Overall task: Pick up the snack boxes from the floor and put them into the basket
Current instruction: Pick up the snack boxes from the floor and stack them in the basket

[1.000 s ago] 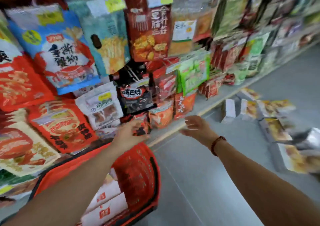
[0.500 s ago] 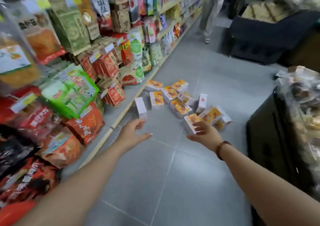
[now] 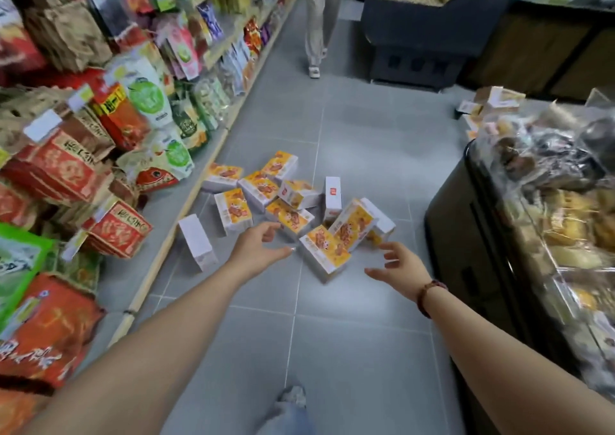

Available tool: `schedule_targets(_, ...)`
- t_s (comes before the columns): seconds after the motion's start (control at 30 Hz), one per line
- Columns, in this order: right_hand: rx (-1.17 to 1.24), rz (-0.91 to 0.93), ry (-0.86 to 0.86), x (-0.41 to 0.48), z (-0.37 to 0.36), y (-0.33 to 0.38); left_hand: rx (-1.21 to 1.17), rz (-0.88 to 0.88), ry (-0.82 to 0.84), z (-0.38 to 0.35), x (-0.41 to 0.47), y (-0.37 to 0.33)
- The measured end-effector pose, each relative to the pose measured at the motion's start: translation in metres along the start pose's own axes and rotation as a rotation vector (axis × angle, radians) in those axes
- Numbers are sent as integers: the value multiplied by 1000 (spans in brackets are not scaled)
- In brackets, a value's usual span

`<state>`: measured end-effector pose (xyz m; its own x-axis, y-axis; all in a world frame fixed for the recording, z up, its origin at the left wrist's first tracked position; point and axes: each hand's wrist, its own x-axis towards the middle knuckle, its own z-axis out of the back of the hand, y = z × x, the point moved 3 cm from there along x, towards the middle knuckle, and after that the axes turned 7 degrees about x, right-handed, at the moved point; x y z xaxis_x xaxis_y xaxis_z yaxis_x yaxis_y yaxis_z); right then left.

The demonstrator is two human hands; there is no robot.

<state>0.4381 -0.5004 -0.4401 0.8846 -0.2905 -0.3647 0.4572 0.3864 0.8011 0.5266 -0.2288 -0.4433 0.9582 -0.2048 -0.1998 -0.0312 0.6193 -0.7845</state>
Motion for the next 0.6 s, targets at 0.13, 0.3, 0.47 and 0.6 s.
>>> schedule_targets(0.13, -29, -42, -8, 69, 14, 4, 44, 10, 7, -1, 82, -12)
schedule_targets(0.3, -61, -94, 23, 147, 36, -4, 76, 61, 44, -22, 159, -23)
schedule_targets(0.47, -100, -94, 94, 260, 68, -18, 82, 135, 29, -70, 247, -28)
schedule_targets(0.6, -115, -136, 139, 363, 95, -37, 73, 244, 1, -117, 322, -29)
